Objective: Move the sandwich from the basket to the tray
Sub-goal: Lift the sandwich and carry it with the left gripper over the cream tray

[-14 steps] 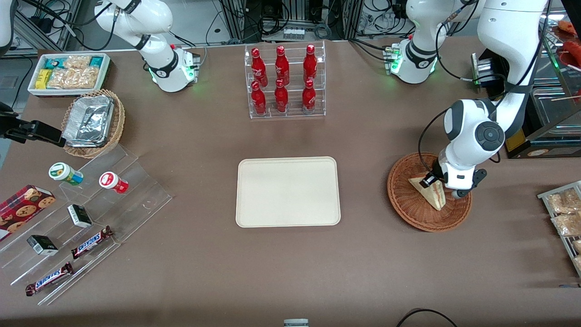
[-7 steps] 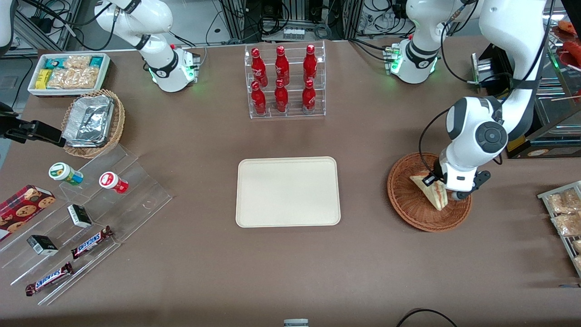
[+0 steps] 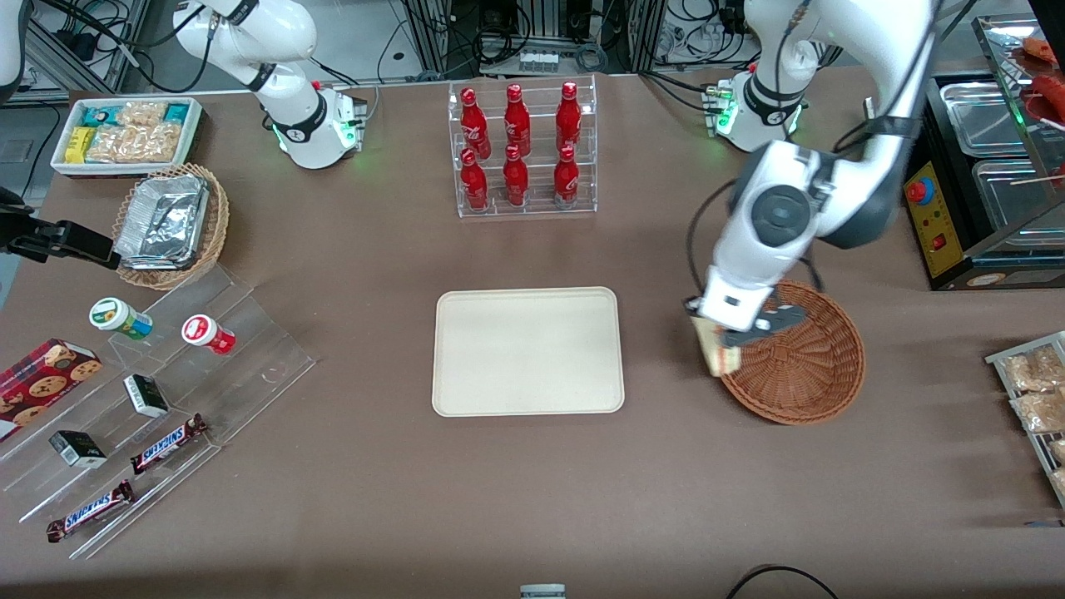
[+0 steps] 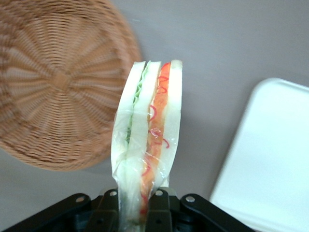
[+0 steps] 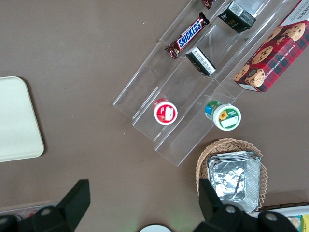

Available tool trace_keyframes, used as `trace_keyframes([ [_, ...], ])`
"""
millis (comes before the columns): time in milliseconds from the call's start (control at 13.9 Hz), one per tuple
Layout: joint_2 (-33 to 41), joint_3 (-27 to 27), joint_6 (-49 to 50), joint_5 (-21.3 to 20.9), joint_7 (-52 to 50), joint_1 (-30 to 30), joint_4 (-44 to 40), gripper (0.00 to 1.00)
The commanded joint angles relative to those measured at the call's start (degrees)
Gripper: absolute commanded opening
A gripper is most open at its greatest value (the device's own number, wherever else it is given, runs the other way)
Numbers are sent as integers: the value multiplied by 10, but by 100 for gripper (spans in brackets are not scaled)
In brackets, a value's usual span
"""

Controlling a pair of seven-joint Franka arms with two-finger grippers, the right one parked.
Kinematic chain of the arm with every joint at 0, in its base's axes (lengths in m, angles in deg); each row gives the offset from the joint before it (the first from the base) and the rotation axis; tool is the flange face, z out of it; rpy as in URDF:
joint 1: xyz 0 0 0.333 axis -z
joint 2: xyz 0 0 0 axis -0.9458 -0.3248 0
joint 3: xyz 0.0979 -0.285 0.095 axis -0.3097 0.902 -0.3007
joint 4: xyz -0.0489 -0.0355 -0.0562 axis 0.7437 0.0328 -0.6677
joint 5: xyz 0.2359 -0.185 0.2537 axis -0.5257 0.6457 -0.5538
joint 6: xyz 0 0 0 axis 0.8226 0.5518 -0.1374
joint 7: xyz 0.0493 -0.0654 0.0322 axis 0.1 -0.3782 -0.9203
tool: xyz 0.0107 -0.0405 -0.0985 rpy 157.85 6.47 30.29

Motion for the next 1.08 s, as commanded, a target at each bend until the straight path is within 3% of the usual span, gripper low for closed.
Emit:
trace_keyframes([
  [0, -47, -7, 14, -5, -11, 52, -59, 0],
  [288, -146, -7, 15, -6, -102, 134, -181, 0],
  [577, -239, -7, 15, -8, -103, 185, -293, 0],
  [1009, -288, -8, 27, -28, -46, 210, -321, 0],
])
